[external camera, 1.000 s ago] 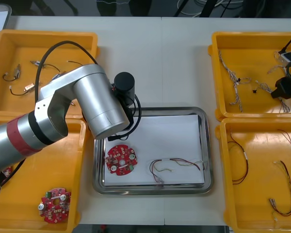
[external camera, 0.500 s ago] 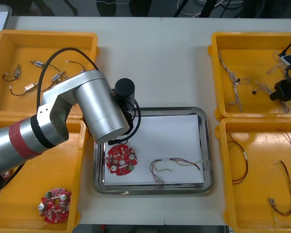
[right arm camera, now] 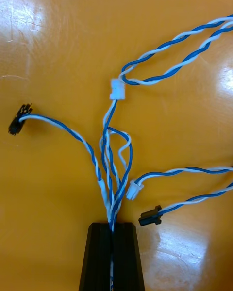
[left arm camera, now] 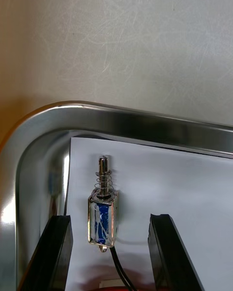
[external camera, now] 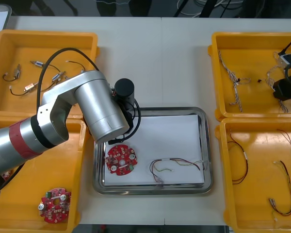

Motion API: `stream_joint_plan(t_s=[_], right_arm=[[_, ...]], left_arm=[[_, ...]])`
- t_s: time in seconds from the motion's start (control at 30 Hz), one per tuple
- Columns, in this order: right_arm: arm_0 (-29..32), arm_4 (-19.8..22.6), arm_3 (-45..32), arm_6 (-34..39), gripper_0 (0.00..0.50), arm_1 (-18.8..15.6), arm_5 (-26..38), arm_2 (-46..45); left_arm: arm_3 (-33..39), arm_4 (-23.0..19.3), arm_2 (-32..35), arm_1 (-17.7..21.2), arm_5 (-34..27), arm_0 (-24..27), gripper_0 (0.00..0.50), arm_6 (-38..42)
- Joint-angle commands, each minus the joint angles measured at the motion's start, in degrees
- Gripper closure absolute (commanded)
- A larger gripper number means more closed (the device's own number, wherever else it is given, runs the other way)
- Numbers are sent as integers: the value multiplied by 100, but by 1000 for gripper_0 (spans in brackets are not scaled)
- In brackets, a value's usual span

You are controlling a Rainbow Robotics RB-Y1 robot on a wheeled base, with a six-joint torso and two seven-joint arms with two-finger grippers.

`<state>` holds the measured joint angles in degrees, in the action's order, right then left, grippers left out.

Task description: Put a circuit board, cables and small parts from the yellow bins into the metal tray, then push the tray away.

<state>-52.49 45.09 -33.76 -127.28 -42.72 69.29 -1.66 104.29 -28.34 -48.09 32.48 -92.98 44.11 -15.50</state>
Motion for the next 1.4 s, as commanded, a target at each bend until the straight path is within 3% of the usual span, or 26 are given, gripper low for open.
stream_joint_plan(t_s=[0.03,0.37,0.47,0.73,1.0,1.17,1.4], right_arm=[[274,52,-201,-236,500,98,93,8],[274,-335,-1326,-69,500,1,831,-238],[274,-607,-1801,1,500,1,1297,-431],[274,-730,-2873,159,500,1,2238,-686],[274,-669,-4051,238,500,1,3415,-862],[274,-607,-4745,247,500,18,4031,-862],[362,-572,-5633,318,500,133,4071,-862]], left_arm=[[56,118,-69,-137,60,-34,0,135],[232,153,239,-128,-54,-34,0,188],[381,144,432,-128,-282,-25,0,214],[821,-128,1039,-84,-880,19,0,249],[1295,-611,1724,189,-1583,195,0,320],[1348,-1007,2260,408,-1702,309,0,328],[1260,-1438,2805,786,-1702,344,0,337]])
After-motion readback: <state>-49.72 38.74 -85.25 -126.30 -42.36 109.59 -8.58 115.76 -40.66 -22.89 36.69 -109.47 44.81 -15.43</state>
